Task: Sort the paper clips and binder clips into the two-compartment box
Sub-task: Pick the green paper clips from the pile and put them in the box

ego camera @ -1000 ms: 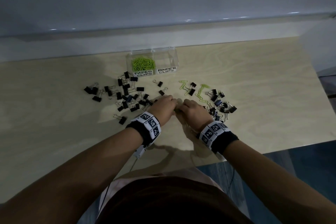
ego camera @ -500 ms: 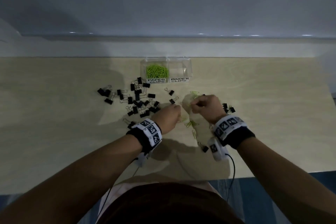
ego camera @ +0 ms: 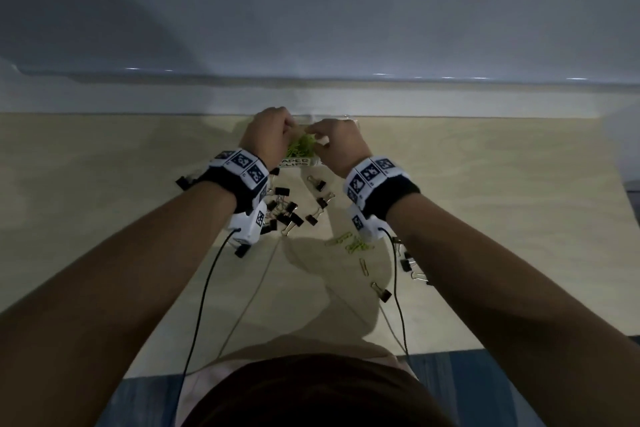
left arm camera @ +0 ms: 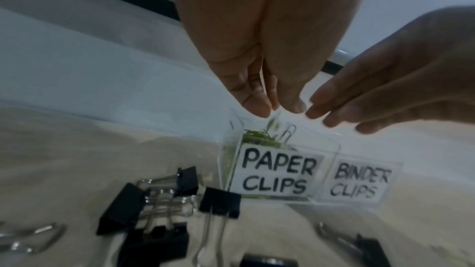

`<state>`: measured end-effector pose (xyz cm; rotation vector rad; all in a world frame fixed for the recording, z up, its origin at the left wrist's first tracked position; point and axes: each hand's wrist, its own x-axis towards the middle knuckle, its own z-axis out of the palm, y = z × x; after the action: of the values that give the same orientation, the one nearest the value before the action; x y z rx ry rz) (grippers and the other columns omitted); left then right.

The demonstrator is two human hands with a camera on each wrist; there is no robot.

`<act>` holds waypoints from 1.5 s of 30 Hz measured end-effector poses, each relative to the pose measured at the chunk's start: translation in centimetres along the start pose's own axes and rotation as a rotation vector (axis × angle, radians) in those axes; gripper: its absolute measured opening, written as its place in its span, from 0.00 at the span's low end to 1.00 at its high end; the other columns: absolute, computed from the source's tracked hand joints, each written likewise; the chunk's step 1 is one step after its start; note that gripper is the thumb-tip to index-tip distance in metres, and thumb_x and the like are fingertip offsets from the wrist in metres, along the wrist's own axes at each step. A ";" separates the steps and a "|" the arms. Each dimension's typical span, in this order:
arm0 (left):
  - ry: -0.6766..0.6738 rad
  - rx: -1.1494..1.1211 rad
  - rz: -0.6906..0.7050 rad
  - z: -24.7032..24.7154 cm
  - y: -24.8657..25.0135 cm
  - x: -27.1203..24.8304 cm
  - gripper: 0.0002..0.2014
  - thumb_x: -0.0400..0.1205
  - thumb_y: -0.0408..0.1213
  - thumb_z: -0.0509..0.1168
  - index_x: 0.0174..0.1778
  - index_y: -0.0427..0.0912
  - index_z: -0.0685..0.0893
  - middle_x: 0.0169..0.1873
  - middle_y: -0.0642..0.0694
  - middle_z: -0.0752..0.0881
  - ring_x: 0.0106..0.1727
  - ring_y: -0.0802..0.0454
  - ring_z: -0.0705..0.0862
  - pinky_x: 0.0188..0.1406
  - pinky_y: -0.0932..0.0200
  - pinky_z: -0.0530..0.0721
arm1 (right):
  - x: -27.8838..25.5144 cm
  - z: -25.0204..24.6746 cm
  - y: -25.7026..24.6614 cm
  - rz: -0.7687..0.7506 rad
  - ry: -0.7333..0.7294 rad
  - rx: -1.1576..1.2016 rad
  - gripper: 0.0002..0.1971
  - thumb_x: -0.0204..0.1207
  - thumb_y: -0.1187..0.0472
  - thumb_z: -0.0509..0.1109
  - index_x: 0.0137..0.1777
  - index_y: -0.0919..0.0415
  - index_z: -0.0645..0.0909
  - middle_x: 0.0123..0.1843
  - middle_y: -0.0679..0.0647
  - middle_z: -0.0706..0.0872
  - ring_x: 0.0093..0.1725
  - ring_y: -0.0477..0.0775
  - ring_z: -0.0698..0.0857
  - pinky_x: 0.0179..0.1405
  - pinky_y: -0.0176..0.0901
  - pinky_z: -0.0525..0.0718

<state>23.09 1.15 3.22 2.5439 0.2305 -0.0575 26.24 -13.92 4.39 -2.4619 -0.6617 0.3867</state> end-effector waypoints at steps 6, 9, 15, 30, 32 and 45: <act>-0.121 -0.005 0.124 2.3 2.1 -4.7 0.13 0.78 0.38 0.68 0.58 0.40 0.82 0.59 0.44 0.79 0.55 0.47 0.81 0.57 0.52 0.79 | -9.8 -0.4 6.1 0.059 -0.075 0.022 0.10 0.68 0.67 0.75 0.50 0.62 0.87 0.46 0.57 0.88 0.41 0.54 0.85 0.47 0.52 0.87; -0.410 -0.034 0.186 5.2 3.0 -9.1 0.14 0.77 0.38 0.70 0.57 0.40 0.83 0.55 0.46 0.80 0.52 0.48 0.82 0.55 0.52 0.80 | -14.7 0.2 7.5 0.128 -0.284 -0.019 0.14 0.67 0.63 0.77 0.54 0.59 0.85 0.53 0.53 0.82 0.47 0.50 0.81 0.52 0.48 0.85; -0.443 0.111 0.100 10.0 4.7 -12.8 0.31 0.69 0.55 0.74 0.61 0.40 0.76 0.58 0.45 0.75 0.60 0.48 0.75 0.59 0.54 0.76 | -17.8 2.9 7.0 0.156 -0.255 -0.149 0.30 0.58 0.53 0.82 0.59 0.58 0.76 0.58 0.57 0.76 0.56 0.59 0.74 0.51 0.54 0.82; -0.398 0.291 0.217 11.3 5.4 -13.8 0.09 0.81 0.27 0.59 0.57 0.33 0.77 0.57 0.36 0.77 0.61 0.40 0.74 0.59 0.50 0.75 | -16.8 3.2 6.2 0.192 -0.260 -0.253 0.18 0.76 0.71 0.59 0.66 0.68 0.72 0.63 0.63 0.77 0.64 0.62 0.74 0.60 0.48 0.75; -0.416 0.448 0.287 11.2 5.8 -14.2 0.11 0.82 0.26 0.55 0.59 0.31 0.75 0.57 0.34 0.77 0.60 0.38 0.74 0.61 0.48 0.74 | -17.0 3.4 6.0 0.210 -0.276 -0.294 0.19 0.78 0.68 0.60 0.68 0.68 0.69 0.67 0.62 0.74 0.67 0.61 0.72 0.64 0.48 0.73; -0.385 0.333 0.335 10.9 5.9 -14.5 0.12 0.80 0.24 0.56 0.58 0.35 0.74 0.58 0.39 0.77 0.61 0.42 0.74 0.63 0.54 0.71 | -17.5 3.4 4.9 0.138 -0.305 -0.395 0.20 0.79 0.66 0.58 0.70 0.72 0.64 0.66 0.66 0.71 0.63 0.65 0.73 0.65 0.52 0.74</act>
<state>9.98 -11.88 -1.30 2.7941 -0.3843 -0.4850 12.07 -25.33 1.03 -2.8632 -0.7519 0.7599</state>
